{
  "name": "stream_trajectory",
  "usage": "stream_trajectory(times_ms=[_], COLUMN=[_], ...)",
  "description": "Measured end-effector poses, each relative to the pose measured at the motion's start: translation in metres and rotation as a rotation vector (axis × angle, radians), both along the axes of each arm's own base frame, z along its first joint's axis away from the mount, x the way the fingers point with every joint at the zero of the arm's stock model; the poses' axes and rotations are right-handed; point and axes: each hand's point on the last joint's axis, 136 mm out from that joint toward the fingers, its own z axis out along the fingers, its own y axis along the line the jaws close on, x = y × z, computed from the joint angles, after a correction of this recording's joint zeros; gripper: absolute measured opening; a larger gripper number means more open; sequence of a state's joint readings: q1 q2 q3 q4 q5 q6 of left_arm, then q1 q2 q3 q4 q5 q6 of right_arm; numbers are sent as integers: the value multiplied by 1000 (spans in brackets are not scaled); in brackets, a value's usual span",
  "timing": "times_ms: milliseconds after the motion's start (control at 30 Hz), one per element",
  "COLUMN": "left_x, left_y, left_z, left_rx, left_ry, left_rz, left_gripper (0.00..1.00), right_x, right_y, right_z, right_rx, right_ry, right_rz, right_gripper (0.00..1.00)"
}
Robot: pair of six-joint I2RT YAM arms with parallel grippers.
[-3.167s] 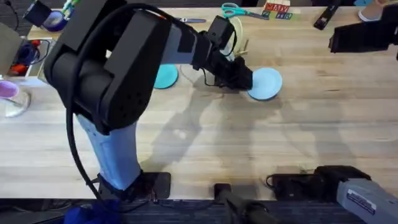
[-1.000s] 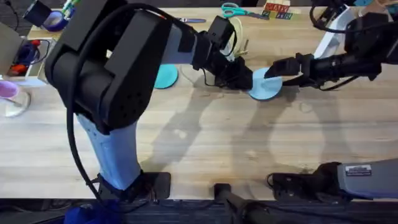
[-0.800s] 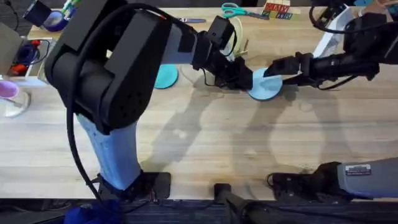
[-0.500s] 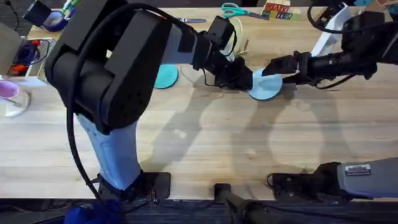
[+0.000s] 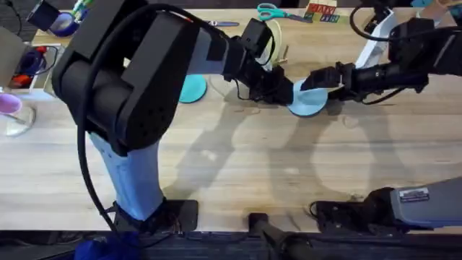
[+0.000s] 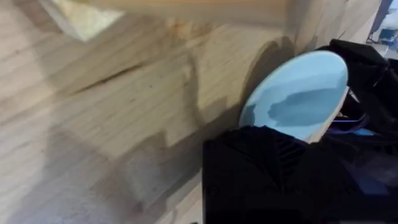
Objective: Pick up the plates from the table one by one and place each into a slot on the dish rack.
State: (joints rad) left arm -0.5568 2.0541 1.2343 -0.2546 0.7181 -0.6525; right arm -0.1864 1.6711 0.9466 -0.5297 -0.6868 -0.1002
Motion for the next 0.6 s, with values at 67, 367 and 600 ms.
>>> stream_trajectory(times_ms=[67,367,600], left_x=[0,0,0], left_y=[0,0,0], left_z=[0,0,0], left_rx=[0,0,0], left_ry=[0,1,0], left_rz=[0,0,0], left_gripper=[41,41,40], right_x=[0,0,0], right_y=[0,0,0], right_z=[0,0,0], right_rx=[1,3,4], right_ry=[-1,2,4], right_rz=[0,-2,-4], right_gripper=[993,929,654])
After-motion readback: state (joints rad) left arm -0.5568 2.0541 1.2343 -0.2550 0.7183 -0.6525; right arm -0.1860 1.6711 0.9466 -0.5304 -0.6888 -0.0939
